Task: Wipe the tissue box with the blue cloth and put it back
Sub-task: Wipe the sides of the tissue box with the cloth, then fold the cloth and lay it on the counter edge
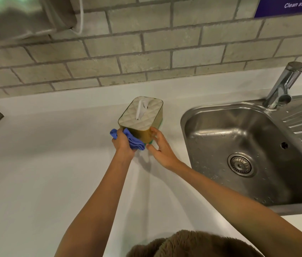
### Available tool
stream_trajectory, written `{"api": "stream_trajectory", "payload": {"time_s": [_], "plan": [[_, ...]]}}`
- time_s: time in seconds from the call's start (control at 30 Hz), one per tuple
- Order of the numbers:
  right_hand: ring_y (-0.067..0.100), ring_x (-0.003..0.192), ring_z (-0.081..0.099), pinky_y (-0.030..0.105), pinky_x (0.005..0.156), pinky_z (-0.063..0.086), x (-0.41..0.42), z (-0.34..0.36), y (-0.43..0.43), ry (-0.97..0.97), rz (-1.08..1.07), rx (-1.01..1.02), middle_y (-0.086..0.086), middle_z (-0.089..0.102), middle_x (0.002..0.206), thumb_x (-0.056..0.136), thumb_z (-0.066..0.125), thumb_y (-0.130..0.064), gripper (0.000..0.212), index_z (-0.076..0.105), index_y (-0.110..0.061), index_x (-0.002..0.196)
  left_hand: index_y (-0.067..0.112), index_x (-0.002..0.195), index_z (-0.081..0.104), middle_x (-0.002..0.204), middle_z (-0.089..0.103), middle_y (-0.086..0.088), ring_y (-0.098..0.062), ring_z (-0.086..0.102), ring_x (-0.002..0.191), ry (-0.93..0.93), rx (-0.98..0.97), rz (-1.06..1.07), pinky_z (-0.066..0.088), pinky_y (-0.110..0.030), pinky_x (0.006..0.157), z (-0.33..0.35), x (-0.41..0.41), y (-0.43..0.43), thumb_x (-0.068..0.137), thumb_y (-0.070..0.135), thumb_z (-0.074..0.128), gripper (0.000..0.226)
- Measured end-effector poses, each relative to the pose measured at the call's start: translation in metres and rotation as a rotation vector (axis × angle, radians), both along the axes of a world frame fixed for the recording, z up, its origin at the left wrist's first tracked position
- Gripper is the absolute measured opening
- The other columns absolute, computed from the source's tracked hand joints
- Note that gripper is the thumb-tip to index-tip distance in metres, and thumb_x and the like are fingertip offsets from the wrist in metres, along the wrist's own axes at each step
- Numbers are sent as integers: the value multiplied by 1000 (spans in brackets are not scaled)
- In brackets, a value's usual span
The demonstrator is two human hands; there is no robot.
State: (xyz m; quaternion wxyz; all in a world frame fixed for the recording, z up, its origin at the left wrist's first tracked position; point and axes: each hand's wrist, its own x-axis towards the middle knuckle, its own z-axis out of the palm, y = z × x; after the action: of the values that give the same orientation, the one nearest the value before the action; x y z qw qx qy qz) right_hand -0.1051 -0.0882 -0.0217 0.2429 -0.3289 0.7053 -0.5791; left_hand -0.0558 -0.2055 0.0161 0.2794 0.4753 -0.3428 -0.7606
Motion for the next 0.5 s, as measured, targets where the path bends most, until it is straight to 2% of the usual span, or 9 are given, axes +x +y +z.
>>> {"api": "stream_trajectory", "payload": {"time_s": [0.03, 0.1, 0.17, 0.23, 0.3, 0.4, 0.5], "plan": [[20, 134, 36, 34, 109, 36, 0, 1, 1, 6, 16, 10, 8, 35, 146, 89, 53, -10, 62, 26, -12, 144, 10, 96, 52, 89, 55, -10, -25, 56, 84, 41, 71, -46, 46, -42, 82, 1, 5, 3, 95, 29, 39, 23], [20, 128, 43, 25, 102, 40, 3, 3, 2, 55, 0, 17, 8, 43, 139, 85, 61, -13, 60, 37, -13, 139, 11, 112, 49, 99, 55, -13, -29, 56, 88, 121, 169, -168, 42, -44, 90, 3, 15, 12, 95, 38, 35, 35], [12, 117, 49, 7, 88, 36, 6, 6, 7, 122, -3, 24, 4, 50, 130, 78, 70, -26, 61, 47, -15, 133, 8, 113, 47, 106, 55, -15, -28, 55, 84, 183, 216, -252, 43, -41, 85, 3, 23, 19, 94, 38, 33, 38], [6, 107, 52, -1, 80, 35, 8, 10, 13, 182, 32, 38, -2, 57, 121, 69, 77, -35, 64, 54, -17, 126, 5, 114, 46, 107, 54, -16, -27, 55, 84, 195, 242, -296, 46, -37, 77, 4, 28, 26, 94, 37, 33, 40], [5, 98, 55, -5, 76, 34, 9, 14, 21, 227, 48, 42, -3, 63, 112, 66, 80, -35, 60, 61, -16, 119, 2, 115, 48, 101, 57, -17, -29, 57, 84, 195, 263, -355, 47, -36, 73, 6, 30, 36, 96, 40, 29, 46], [8, 86, 60, -2, 73, 38, 7, 24, 34, 204, 27, 36, -5, 68, 95, 67, 80, -34, 50, 66, -17, 113, 1, 108, 55, 97, 62, -17, -30, 60, 88, 234, 277, -478, 48, -39, 72, 8, 34, 52, 97, 47, 21, 58], [16, 89, 67, 20, 77, 52, 4, 36, 49, 88, 51, 65, 3, 74, 92, 71, 74, -42, 40, 70, -22, 105, 4, 99, 60, 96, 68, -15, -27, 63, 91, 260, 286, -547, 49, -40, 75, 6, 38, 64, 95, 53, 20, 63]]}}
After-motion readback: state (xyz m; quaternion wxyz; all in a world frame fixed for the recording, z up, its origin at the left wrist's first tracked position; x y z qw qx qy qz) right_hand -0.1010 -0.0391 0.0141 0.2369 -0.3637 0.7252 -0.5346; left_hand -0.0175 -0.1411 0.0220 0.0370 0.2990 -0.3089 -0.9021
